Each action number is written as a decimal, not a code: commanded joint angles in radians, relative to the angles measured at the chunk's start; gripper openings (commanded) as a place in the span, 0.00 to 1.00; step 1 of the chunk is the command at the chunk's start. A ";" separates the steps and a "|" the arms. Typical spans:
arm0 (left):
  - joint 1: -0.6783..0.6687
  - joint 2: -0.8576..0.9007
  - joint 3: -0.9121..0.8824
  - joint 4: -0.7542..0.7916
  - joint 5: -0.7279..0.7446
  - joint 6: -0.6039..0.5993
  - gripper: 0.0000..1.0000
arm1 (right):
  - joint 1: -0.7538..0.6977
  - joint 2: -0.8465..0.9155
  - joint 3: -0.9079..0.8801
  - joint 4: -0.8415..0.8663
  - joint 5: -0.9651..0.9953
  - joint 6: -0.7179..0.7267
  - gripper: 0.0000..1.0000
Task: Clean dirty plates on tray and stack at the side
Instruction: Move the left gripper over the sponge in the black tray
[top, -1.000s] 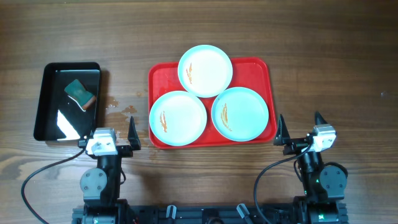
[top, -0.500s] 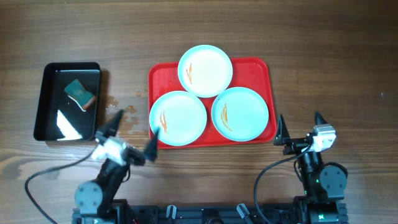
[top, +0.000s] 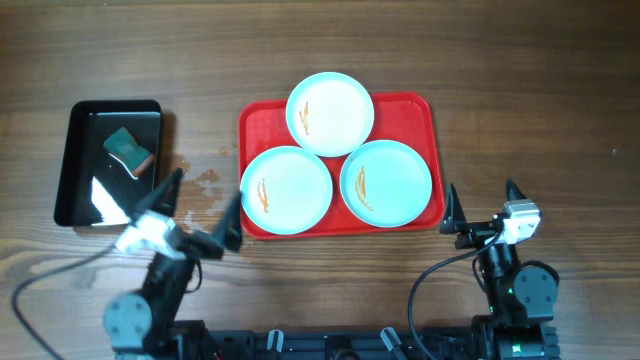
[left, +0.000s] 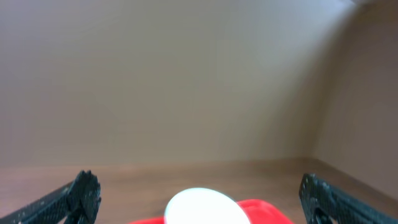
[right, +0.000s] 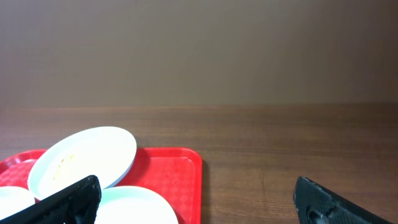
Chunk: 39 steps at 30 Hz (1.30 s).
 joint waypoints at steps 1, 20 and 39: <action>-0.003 0.237 0.282 -0.225 -0.275 0.024 1.00 | -0.005 -0.008 -0.001 0.004 0.014 -0.010 1.00; 0.129 1.337 1.254 -1.150 -0.329 -0.113 1.00 | -0.005 -0.008 -0.001 0.004 0.014 -0.009 1.00; 0.298 1.734 1.441 -1.076 -0.369 -0.143 0.99 | -0.005 -0.008 -0.001 0.004 0.014 -0.009 1.00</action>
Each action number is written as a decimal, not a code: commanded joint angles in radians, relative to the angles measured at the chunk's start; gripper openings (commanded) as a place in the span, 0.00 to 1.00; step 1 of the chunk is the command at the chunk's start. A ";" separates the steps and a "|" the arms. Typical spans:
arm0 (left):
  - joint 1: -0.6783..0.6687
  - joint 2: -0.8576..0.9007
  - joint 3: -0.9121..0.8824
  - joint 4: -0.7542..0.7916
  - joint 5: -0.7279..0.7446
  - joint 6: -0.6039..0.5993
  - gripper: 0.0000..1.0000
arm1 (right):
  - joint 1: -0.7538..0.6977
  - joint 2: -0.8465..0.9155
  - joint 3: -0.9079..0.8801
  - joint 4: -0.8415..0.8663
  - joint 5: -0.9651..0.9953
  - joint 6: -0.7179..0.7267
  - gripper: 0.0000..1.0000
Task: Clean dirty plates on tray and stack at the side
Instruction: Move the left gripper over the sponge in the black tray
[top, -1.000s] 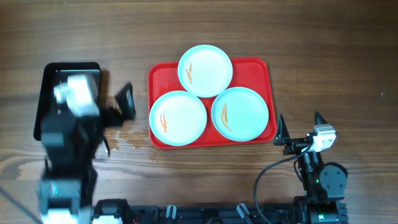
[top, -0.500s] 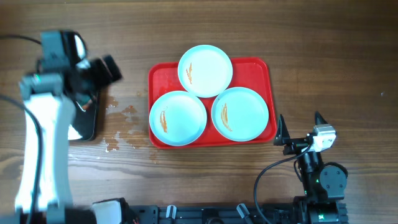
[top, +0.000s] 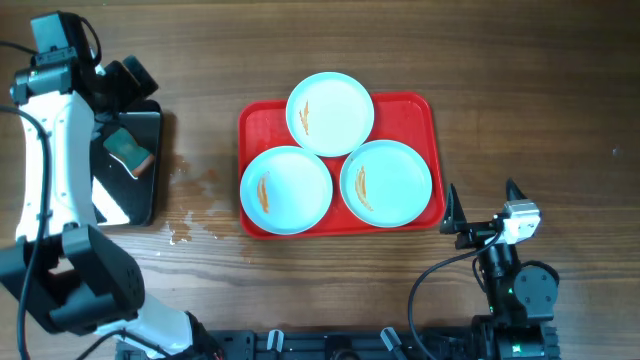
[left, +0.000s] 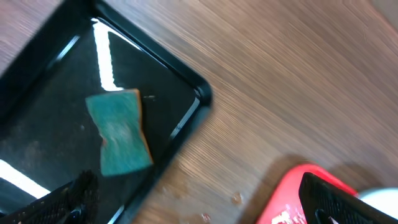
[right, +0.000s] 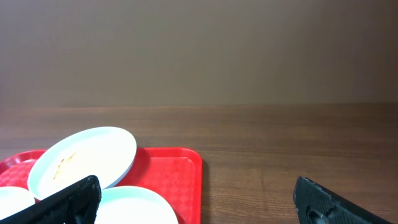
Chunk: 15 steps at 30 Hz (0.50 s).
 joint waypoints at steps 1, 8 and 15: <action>0.033 0.085 0.019 0.018 -0.043 -0.019 0.96 | -0.005 -0.008 -0.001 0.004 0.014 -0.010 1.00; 0.075 0.216 0.019 0.036 -0.043 -0.019 0.79 | -0.005 -0.008 -0.001 0.004 0.014 -0.009 1.00; 0.099 0.278 0.019 0.035 -0.043 -0.019 0.75 | -0.005 -0.008 -0.001 0.004 0.014 -0.009 1.00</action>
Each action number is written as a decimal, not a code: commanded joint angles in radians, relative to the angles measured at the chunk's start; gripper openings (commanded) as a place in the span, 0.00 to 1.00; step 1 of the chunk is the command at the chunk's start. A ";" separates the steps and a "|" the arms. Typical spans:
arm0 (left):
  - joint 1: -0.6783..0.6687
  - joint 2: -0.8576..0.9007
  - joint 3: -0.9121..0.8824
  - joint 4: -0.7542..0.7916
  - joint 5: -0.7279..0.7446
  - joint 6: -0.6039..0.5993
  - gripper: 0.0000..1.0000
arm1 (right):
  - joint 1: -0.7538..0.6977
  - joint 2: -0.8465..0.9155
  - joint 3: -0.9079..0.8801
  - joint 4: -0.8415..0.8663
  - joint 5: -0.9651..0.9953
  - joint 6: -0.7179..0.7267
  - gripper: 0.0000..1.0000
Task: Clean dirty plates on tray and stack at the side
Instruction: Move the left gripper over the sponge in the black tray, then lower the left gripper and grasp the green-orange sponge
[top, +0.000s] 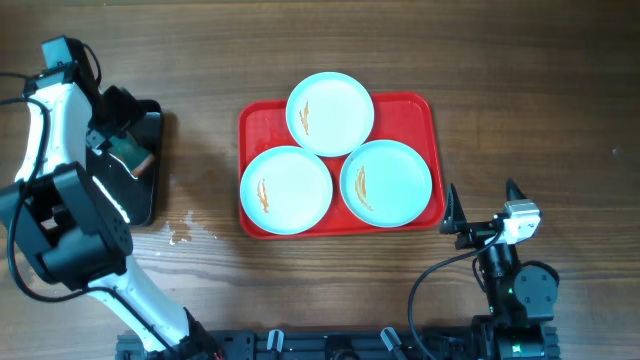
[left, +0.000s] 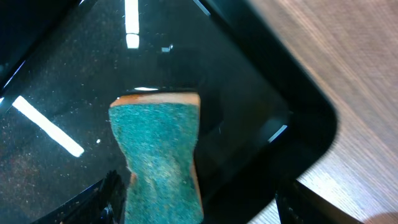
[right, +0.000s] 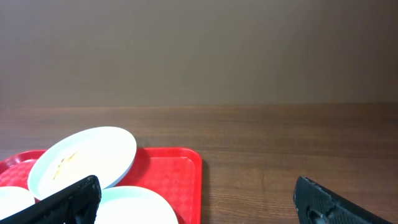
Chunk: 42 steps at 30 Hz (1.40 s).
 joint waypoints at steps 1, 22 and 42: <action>0.012 0.029 0.018 0.002 -0.017 -0.003 0.75 | -0.005 -0.008 -0.001 0.004 0.014 -0.010 1.00; 0.010 0.081 -0.111 0.060 -0.087 -0.056 0.65 | -0.005 -0.008 -0.001 0.004 0.014 -0.009 1.00; 0.009 0.085 -0.111 0.060 -0.082 -0.074 0.04 | -0.005 -0.008 -0.001 0.004 0.014 -0.009 1.00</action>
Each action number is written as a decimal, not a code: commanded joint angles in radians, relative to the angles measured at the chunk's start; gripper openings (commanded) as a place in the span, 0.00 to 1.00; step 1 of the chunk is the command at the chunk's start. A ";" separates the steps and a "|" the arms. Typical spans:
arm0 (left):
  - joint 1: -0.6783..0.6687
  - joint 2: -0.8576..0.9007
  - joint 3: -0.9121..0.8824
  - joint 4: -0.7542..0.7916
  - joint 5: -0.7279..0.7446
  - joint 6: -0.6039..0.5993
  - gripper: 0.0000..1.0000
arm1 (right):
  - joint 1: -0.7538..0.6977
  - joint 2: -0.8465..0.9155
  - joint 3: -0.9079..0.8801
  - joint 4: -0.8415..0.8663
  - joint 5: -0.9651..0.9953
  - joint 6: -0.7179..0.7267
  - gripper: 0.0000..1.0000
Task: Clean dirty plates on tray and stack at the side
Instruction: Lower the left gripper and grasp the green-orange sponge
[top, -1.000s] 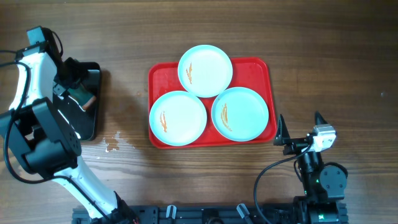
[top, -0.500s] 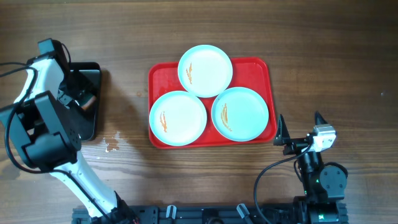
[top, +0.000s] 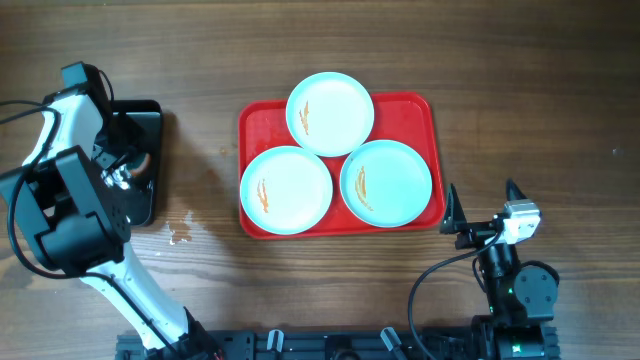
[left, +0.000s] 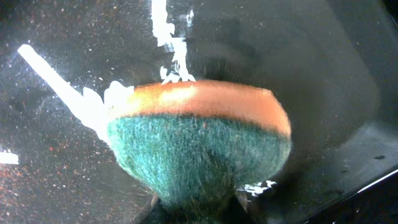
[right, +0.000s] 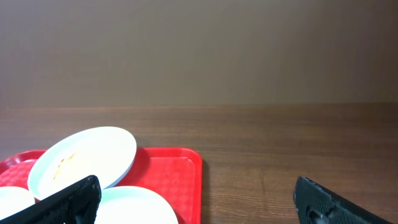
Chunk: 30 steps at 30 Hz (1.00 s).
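Note:
Three pale blue plates (top: 330, 113) (top: 286, 190) (top: 386, 182), each with orange smears, lie on the red tray (top: 420, 105). The green sponge (left: 199, 143) with an orange back lies in the wet black tray (top: 145, 120) at the left. My left gripper (top: 128, 165) is down in that tray, shut on the sponge, which bulges out from the pinch. In the overhead view the arm hides the sponge. My right gripper (top: 481, 188) rests open near the front right, beside the red tray's corner, holding nothing.
Water drops (top: 185, 232) lie on the wooden table between the black tray and the red tray. The table's right side (top: 540, 110) is bare wood. In the right wrist view a plain wall stands behind the far table edge (right: 249, 106).
My left gripper was open just above the sponge with a finger on each side. Now it is lower and shut on the sponge, squeezing it. Plates and right arm are unchanged.
My left gripper stood open at the table's front left, facing the plates. Then it was over the black tray with the sponge below it, then close above the sponge, still open. Now it pinches the sponge. My right gripper stayed open throughout.

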 joint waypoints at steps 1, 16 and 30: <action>0.001 0.008 -0.007 -0.001 -0.002 -0.022 0.04 | -0.005 -0.008 -0.001 0.004 0.014 -0.009 1.00; 0.001 -0.170 0.012 0.018 0.002 -0.022 0.04 | -0.005 -0.008 -0.001 0.004 0.014 -0.009 1.00; 0.004 -0.043 -0.018 0.046 -0.022 -0.021 0.04 | -0.005 -0.008 -0.001 0.004 0.014 -0.009 1.00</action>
